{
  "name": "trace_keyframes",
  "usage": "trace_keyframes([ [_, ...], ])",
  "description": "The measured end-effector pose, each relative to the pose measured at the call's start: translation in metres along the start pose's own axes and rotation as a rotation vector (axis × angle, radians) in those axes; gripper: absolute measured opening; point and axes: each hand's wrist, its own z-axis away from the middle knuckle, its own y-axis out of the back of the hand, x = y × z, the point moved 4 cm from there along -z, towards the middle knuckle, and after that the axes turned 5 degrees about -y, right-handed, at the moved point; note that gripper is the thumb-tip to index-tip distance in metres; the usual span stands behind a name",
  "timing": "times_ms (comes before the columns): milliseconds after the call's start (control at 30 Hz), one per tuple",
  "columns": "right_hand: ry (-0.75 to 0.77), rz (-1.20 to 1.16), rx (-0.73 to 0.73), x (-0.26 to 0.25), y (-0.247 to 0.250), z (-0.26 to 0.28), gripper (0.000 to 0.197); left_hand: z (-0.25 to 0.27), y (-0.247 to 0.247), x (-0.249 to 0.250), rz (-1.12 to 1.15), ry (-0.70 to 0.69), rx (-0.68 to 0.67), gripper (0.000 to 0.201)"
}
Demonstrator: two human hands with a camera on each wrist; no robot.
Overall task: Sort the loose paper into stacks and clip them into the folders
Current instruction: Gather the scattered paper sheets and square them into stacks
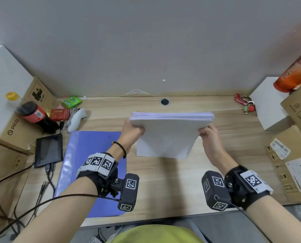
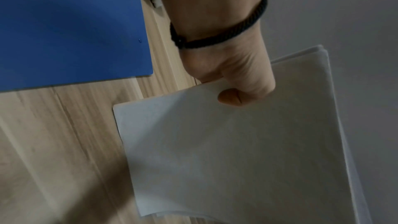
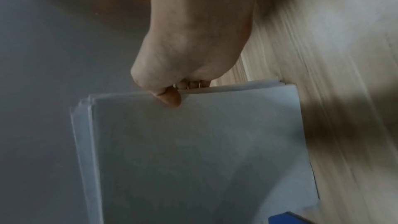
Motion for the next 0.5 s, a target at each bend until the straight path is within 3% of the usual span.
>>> trace_keyframes([
  [267, 0.025, -0.052, -0.015, -0.014, -0.021, 0.004, 0.03, -0.006, -0.008, 0.01, 0.027, 0.056, 0.137, 0.024],
  [400, 0.092, -0.083, -0.007, -0.043, -0.025, 0.001, 0.03, -0.016, -0.01, 0.035, 0.109, 0.018, 0.19, 0.023],
  [500, 0.081, -0.008, 0.013, -0.035, -0.021, 0.003, 0.022, -0.011, -0.01, 0.029, 0.089, 0.016, 0.144, 0.022],
])
